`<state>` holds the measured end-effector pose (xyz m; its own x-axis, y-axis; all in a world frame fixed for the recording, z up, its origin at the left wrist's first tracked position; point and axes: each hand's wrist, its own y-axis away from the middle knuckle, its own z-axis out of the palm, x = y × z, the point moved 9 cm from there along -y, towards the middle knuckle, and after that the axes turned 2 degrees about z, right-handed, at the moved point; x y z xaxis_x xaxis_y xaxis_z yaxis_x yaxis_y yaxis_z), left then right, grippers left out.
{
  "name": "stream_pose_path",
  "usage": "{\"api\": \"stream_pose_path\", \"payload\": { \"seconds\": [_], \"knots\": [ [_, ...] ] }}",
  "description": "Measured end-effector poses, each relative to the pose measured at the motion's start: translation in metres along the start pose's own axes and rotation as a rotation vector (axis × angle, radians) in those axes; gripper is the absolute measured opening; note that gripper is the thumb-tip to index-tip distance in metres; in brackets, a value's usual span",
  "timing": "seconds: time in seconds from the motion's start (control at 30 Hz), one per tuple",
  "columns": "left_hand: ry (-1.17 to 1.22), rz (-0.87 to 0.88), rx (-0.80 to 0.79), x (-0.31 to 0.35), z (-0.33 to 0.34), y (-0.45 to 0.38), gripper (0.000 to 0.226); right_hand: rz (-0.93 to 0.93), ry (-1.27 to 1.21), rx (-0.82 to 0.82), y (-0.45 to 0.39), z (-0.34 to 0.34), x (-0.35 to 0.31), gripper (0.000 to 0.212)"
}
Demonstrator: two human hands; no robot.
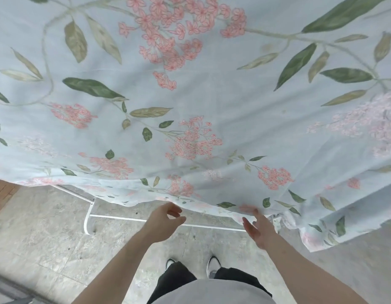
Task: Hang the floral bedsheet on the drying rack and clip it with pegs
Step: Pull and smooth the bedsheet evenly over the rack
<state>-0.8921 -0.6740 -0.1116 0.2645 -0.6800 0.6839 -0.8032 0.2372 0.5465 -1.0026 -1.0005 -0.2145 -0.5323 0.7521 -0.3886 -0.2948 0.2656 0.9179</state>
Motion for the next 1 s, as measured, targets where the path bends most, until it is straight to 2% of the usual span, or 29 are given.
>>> {"api": "stream_pose_path", "payload": {
  "seconds": [0.1,0.17,0.23,0.37,0.43,0.57,0.77,0.9,1.0],
  "knots": [
    [-0.030,0.012,-0.004,0.009,-0.002,0.002,0.022,-0.004,-0.134,-0.067,-0.011,0.004,-0.008,0.039],
    [-0.023,0.003,-0.014,0.011,0.002,0.004,0.021,0.008,-0.161,-0.093,-0.017,0.008,-0.011,0.025],
    [-0.019,-0.001,-0.034,0.012,0.007,0.005,0.021,0.024,-0.166,-0.116,-0.016,0.015,-0.008,0.014],
    [-0.003,-0.005,-0.119,0.018,0.026,-0.001,0.022,-0.006,-0.091,-0.167,0.000,0.034,-0.001,0.010],
    [0.028,-0.010,-0.158,0.024,0.041,-0.007,0.023,-0.048,0.043,-0.170,0.005,0.039,-0.001,0.014],
    [0.035,-0.005,-0.231,0.032,0.074,-0.015,0.022,-0.148,0.243,-0.065,0.008,0.016,0.005,0.023],
    [0.006,0.050,-0.297,0.062,0.112,-0.014,0.021,-0.180,0.114,0.133,0.007,-0.088,-0.013,0.035],
    [-0.002,0.082,-0.273,0.087,0.124,-0.018,0.020,-0.223,0.070,0.246,0.005,-0.149,-0.040,0.051],
    [-0.018,0.093,-0.231,0.104,0.137,-0.021,0.019,-0.298,0.125,0.280,0.000,-0.167,-0.068,0.058]
  ]
}}
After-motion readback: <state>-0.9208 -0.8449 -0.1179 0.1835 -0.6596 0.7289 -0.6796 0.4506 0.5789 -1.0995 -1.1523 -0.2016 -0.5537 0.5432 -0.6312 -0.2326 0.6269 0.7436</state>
